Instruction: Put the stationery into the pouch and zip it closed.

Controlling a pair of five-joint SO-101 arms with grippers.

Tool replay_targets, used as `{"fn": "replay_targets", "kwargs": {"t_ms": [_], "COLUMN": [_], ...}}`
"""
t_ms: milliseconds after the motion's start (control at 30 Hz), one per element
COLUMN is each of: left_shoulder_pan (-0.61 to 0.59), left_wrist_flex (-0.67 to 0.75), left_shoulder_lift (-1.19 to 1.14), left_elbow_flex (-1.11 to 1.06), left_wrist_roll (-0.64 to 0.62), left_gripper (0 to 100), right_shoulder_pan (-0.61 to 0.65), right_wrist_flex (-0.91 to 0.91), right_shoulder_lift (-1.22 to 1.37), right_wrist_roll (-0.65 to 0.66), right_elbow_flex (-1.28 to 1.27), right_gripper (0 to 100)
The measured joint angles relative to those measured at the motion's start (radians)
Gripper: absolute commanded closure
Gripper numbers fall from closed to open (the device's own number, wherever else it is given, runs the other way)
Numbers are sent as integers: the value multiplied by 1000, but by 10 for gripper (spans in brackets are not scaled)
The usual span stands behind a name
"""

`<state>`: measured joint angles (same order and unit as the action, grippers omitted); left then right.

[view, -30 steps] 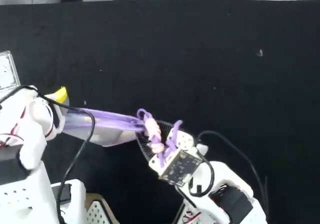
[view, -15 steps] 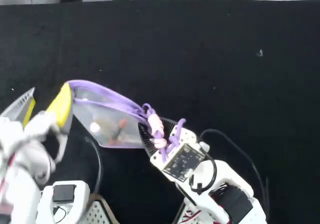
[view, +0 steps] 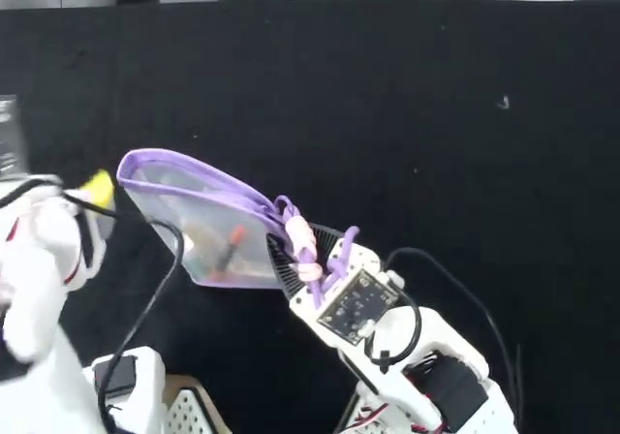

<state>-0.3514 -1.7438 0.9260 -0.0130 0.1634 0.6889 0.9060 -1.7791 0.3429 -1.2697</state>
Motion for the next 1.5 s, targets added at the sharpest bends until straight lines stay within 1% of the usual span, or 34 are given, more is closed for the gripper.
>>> {"fn": "replay_targets", "kwargs": {"t_ms": [67,133,233,300,367,433,600,667,767,867,1033,1167,1367,1500], "left_shoulder_pan": [5,18,77,150,229,276,328,345,405,448,462,462,462,462], "left_wrist_flex": [-9,-9,-9,14,74,167,413,482,546,559,555,552,540,535], "left_shoulder_lift": [-8,25,103,176,259,345,546,595,652,684,767,887,896,896], "left_elbow_flex": [-83,-163,-285,-379,-476,-572,-824,-921,-1000,-1039,-1114,-1183,-1189,-1180], "left_wrist_roll": [86,130,144,143,104,38,-66,-117,-175,-192,-199,-201,-203,-273], "left_gripper": [780,780,780,779,779,779,779,779,779,779,782,783,780,779], "right_shoulder_pan": [-2,0,-2,0,0,3,55,68,72,72,72,72,77,78], "right_wrist_flex": [0,0,0,0,0,14,117,146,149,152,152,150,143,141], "right_shoulder_lift": [0,0,0,0,0,12,14,14,14,14,14,0,-2,-2], "right_wrist_roll": [0,0,0,0,0,0,-52,-72,-87,-87,-87,-89,-92,-92], "right_elbow_flex": [0,0,0,0,2,21,141,187,218,221,221,195,178,169], "right_gripper": [988,988,988,988,988,988,988,988,988,988,988,988,988,988]}}
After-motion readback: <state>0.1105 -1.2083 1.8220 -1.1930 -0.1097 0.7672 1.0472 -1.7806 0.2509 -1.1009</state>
